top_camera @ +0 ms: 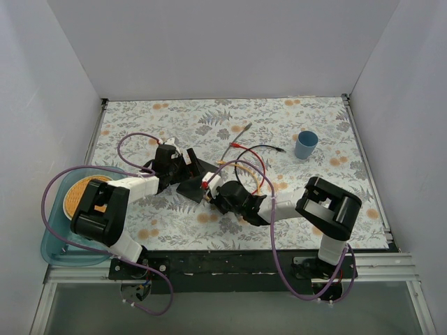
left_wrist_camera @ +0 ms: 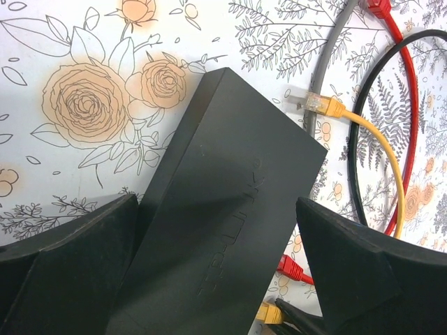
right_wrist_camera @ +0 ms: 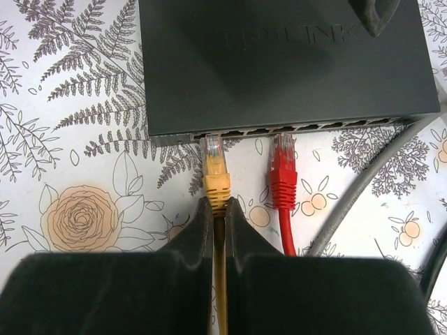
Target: Insert the plug into the switch port
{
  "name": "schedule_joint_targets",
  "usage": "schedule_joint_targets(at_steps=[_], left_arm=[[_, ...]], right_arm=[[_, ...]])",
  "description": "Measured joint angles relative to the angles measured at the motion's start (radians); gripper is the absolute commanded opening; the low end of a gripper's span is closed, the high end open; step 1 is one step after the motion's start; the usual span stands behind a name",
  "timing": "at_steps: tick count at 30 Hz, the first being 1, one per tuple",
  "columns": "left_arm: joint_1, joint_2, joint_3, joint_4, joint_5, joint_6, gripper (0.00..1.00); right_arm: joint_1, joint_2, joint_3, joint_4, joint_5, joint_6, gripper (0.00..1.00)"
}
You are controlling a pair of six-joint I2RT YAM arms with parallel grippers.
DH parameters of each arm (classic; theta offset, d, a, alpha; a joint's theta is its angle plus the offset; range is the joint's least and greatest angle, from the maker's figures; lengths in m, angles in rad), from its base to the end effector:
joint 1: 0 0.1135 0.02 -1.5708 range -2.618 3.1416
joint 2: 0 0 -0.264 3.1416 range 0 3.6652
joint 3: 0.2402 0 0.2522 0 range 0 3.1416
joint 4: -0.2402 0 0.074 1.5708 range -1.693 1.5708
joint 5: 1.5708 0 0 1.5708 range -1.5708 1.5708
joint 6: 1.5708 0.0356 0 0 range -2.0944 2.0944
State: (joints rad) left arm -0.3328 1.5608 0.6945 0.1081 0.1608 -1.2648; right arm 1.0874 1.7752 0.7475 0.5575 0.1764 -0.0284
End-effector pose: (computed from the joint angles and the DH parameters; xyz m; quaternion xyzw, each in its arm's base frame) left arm 0.2826 -0.1037 0.1547 -0.3830 0.8323 -0.3337 0.2219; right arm 0.1676 0.3059 0.1439 -0.4104 0.7447 0.1983 0.4875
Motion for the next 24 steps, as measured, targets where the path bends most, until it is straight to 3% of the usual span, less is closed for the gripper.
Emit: schedule_joint_targets(at_steps=[24], left_arm=[[-0.002,-0.002,-0.001,-0.002,-0.004,-0.027,0.98]], right_arm=[[0.006,-0.028,-0.024,0.021,0.024,0.008,0.01]])
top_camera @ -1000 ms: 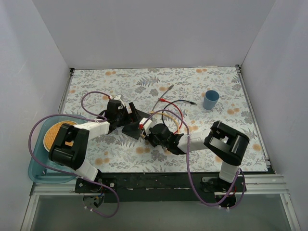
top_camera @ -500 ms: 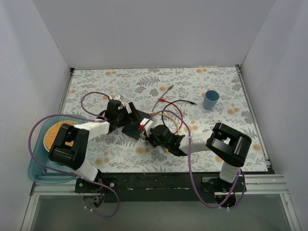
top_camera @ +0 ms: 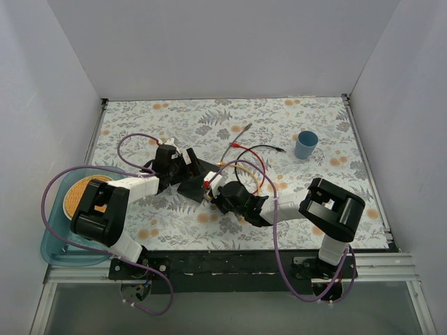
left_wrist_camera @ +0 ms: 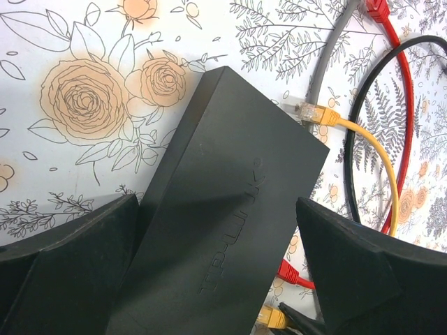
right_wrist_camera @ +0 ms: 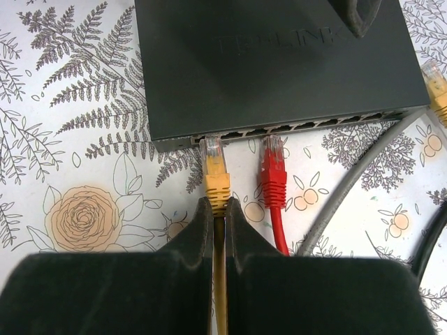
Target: Insert the plug into the switch port
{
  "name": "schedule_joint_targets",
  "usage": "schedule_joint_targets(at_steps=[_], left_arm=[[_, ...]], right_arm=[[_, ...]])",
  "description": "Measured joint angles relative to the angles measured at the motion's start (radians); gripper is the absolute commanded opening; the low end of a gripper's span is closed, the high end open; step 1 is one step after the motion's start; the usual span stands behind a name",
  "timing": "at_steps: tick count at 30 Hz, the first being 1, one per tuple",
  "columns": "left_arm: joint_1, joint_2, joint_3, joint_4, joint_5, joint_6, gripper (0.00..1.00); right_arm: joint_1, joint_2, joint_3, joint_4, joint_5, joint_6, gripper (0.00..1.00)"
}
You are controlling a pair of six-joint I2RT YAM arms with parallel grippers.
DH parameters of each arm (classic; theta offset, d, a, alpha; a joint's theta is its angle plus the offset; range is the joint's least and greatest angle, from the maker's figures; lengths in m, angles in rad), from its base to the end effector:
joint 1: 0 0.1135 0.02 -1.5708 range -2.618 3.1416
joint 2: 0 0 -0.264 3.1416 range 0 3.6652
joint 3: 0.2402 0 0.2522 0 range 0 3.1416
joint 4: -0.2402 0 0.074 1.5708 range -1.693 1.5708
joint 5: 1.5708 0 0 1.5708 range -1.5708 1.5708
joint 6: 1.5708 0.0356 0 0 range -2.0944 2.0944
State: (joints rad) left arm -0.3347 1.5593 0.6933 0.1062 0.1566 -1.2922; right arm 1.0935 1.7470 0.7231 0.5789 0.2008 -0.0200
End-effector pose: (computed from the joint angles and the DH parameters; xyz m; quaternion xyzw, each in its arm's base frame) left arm 0.2820 -0.1040 0.1546 -0.3946 0.8273 -0.3352 0.2179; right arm 0.1640 0.3016 0.1485 -0.3992 0.7426 0.1987 0.4996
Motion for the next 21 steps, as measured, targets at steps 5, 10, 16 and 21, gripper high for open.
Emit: schedule_joint_targets(at_steps=[5,10,16,21], left_arm=[[-0.002,-0.003,0.0,-0.009,-0.007,-0.01,0.98],[-0.007,-0.022,-0.002,-0.043,-0.029,-0.018,0.98],[-0.009,-0.063,-0.019,-0.096,-0.053,-0.019,0.98],[-0.01,-0.065,-0.019,-0.1,-0.057,-0.019,0.98]], right_arm=[[0.0,0.0,-0.011,0.0,0.015,0.023,0.01],[0.0,0.0,-0.027,0.001,0.054,0.044,0.01],[0.0,-0.03,-0.074,0.019,0.056,0.047,0.01],[0.001,-0.061,-0.101,0.037,0.018,0.046,0.01]])
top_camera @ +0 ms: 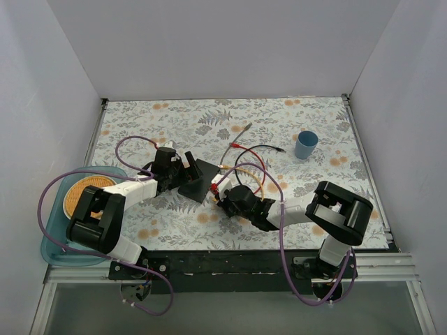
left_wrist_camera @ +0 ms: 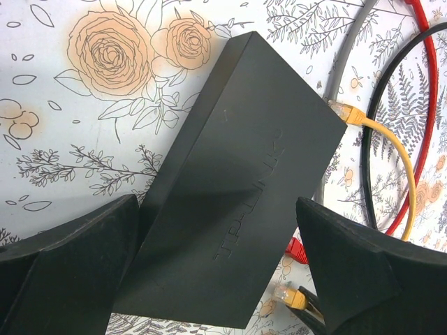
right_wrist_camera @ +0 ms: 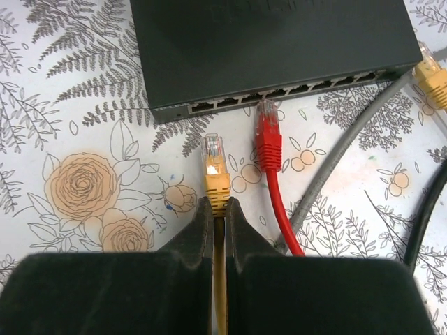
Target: Insert the plug into the switch port
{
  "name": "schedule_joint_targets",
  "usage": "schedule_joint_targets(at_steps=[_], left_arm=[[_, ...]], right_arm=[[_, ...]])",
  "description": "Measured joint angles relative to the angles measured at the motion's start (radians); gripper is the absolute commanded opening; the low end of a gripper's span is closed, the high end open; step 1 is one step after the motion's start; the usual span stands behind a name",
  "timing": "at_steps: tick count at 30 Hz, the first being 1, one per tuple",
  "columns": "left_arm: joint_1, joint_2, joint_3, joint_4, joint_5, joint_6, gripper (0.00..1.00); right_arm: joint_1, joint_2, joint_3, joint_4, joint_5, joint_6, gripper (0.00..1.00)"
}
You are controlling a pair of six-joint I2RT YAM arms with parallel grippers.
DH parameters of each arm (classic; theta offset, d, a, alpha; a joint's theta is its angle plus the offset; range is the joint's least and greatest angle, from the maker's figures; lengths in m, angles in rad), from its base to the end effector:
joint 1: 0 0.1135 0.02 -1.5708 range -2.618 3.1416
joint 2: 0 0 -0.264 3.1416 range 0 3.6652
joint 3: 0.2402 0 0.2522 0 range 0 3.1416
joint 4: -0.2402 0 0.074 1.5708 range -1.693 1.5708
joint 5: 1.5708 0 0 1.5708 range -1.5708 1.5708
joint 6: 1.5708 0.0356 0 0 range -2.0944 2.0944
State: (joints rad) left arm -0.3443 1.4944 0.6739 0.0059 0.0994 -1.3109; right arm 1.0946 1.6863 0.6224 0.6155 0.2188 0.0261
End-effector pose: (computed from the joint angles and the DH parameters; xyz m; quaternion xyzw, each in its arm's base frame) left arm 0.2679 -0.0998 0.1589 -0.4151 0.8304 -0.3027 0.2155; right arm 0.1535 0.2807 0.1436 -0.3785 0.7539 0.2029 0.4972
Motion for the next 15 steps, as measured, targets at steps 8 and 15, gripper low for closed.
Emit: schedule_joint_targets(at_steps=[8,15], left_arm=[[0.0,0.0,0.0,0.0,0.001,0.0,0.98],[0.0,0.0,0.0,0.001,0.002,0.001,0.98]], right_arm=[[0.004,0.002,0.0,0.017,-0.02,0.0,0.01],[0.006,0.038,0.027,0.016,-0.017,0.0,0.01]])
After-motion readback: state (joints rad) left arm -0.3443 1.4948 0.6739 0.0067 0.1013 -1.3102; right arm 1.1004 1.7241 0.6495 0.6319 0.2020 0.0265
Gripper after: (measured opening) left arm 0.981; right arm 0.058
